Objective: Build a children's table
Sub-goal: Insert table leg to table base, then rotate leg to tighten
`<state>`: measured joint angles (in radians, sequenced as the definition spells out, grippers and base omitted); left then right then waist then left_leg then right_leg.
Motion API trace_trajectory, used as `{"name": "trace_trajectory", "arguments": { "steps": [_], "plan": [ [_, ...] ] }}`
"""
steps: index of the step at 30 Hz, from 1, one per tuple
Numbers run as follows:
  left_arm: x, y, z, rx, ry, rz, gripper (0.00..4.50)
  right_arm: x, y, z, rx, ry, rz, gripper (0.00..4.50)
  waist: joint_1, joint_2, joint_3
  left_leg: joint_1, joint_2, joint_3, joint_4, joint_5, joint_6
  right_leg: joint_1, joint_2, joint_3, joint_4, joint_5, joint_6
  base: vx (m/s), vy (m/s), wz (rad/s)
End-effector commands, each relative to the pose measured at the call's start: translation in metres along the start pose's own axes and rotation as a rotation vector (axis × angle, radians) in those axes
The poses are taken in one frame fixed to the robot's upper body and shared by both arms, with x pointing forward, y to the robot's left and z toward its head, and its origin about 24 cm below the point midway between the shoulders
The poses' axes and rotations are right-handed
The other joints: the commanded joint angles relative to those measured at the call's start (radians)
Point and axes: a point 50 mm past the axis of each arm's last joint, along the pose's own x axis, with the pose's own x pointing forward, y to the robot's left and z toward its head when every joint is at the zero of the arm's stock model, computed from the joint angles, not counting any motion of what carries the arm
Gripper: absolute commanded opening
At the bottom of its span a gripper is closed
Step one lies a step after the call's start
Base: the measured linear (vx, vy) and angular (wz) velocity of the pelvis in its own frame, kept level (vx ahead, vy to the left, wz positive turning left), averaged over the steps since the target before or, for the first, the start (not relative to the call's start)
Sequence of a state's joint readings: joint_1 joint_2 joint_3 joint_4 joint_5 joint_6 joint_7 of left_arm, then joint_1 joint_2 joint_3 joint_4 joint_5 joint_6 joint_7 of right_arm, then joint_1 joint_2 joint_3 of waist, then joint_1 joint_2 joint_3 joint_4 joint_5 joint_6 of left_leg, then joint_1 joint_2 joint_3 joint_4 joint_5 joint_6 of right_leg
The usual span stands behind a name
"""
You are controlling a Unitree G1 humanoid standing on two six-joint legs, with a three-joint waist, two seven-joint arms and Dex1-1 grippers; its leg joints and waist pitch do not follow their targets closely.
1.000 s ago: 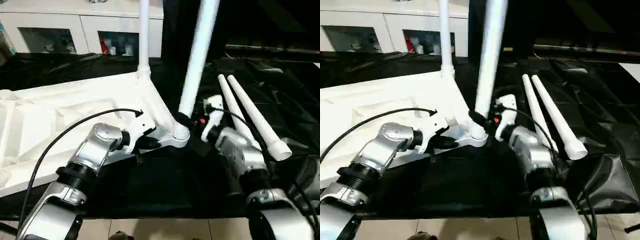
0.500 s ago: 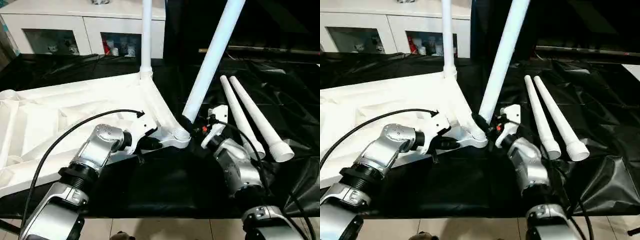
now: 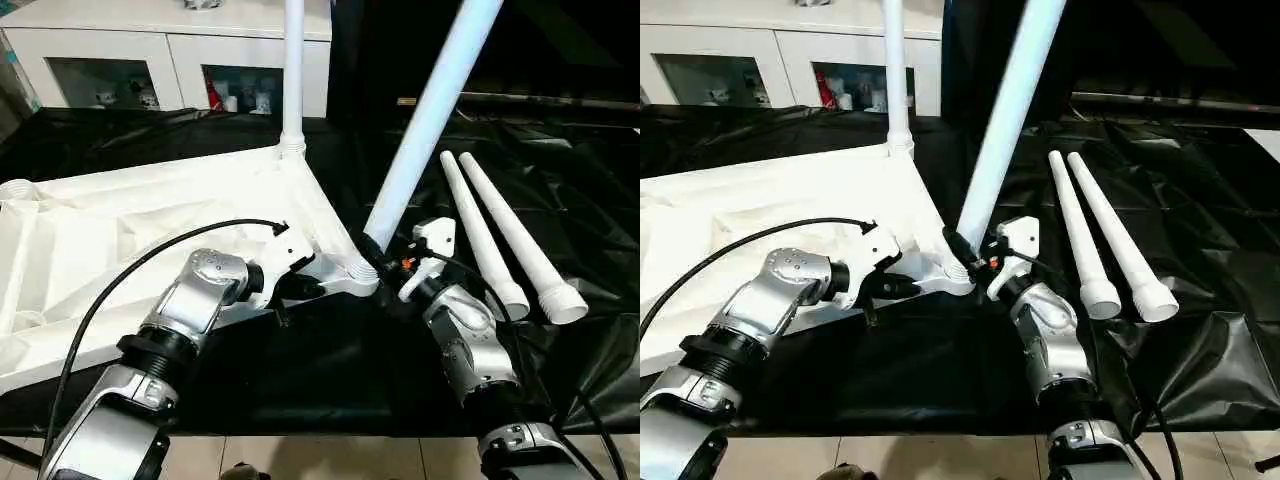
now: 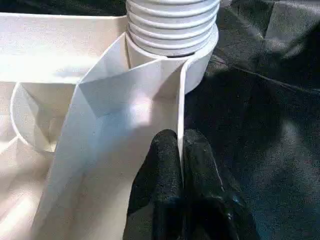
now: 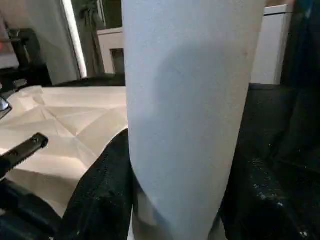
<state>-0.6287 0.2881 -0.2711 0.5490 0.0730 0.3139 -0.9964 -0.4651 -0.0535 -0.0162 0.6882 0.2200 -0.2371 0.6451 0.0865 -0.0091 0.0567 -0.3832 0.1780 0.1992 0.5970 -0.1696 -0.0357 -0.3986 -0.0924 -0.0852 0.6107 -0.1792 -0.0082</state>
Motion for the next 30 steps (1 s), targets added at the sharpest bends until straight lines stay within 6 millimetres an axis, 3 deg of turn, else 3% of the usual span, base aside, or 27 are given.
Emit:
{"name": "trace_trajectory", "arguments": {
  "steps": [1,4,11,18,20,26,30],
  "plan": [
    [-0.003,0.004,0.012,0.005,-0.087,0.029,0.00,-0.012,0.013,-0.038,0.026,0.192,0.064,1.88,-0.003,0.000,-0.060,0.026,0.063,-0.035,-0.088,-0.339,-0.005,0.030,-0.079,0.058,-0.095,-0.382,-0.180,0.000,0.000,0.00],
    [-0.004,0.004,0.010,0.016,-0.079,0.022,0.00,-0.011,0.015,-0.039,0.026,0.217,0.111,1.88,-0.005,-0.007,-0.059,0.026,0.063,-0.035,-0.088,-0.351,-0.005,0.028,-0.079,0.059,-0.097,-0.403,-0.173,0.000,0.000,0.00],
    [-0.006,0.001,0.012,0.044,-0.086,-0.024,0.00,-0.013,0.014,-0.042,0.085,0.303,0.206,1.88,-0.004,-0.008,-0.060,0.024,0.064,-0.035,-0.089,-0.324,0.009,0.031,-0.078,0.059,-0.092,-0.373,-0.181,0.000,0.000,0.00],
    [-0.009,-0.003,0.015,0.082,-0.087,-0.079,0.00,-0.013,-0.007,-0.032,0.095,0.386,0.243,1.88,-0.006,-0.012,-0.060,0.025,0.064,-0.035,-0.088,-0.327,0.004,0.031,-0.080,0.058,-0.093,-0.390,-0.188,0.000,0.000,0.00],
    [-0.010,-0.001,0.016,0.097,-0.084,-0.078,0.00,-0.012,-0.014,-0.025,0.115,0.381,0.247,1.88,-0.008,-0.018,-0.060,0.024,0.064,-0.035,-0.088,-0.330,0.001,0.031,-0.079,0.058,-0.093,-0.391,-0.186,0.000,0.000,0.00],
    [-0.017,0.000,0.017,0.143,-0.093,-0.131,0.00,-0.024,-0.024,-0.021,0.144,0.406,0.318,1.88,-0.002,-0.021,-0.063,0.026,0.066,-0.033,-0.087,-0.318,0.007,0.031,-0.080,0.059,-0.091,-0.358,-0.190,0.000,0.000,0.00],
    [-0.022,-0.007,0.015,0.163,-0.085,-0.228,0.00,-0.034,-0.019,-0.027,0.146,0.448,0.388,1.88,0.003,-0.016,-0.062,0.026,0.068,-0.033,-0.091,-0.321,0.002,0.030,-0.076,0.058,-0.087,-0.332,-0.201,0.000,0.000,0.00]
  ]
}}
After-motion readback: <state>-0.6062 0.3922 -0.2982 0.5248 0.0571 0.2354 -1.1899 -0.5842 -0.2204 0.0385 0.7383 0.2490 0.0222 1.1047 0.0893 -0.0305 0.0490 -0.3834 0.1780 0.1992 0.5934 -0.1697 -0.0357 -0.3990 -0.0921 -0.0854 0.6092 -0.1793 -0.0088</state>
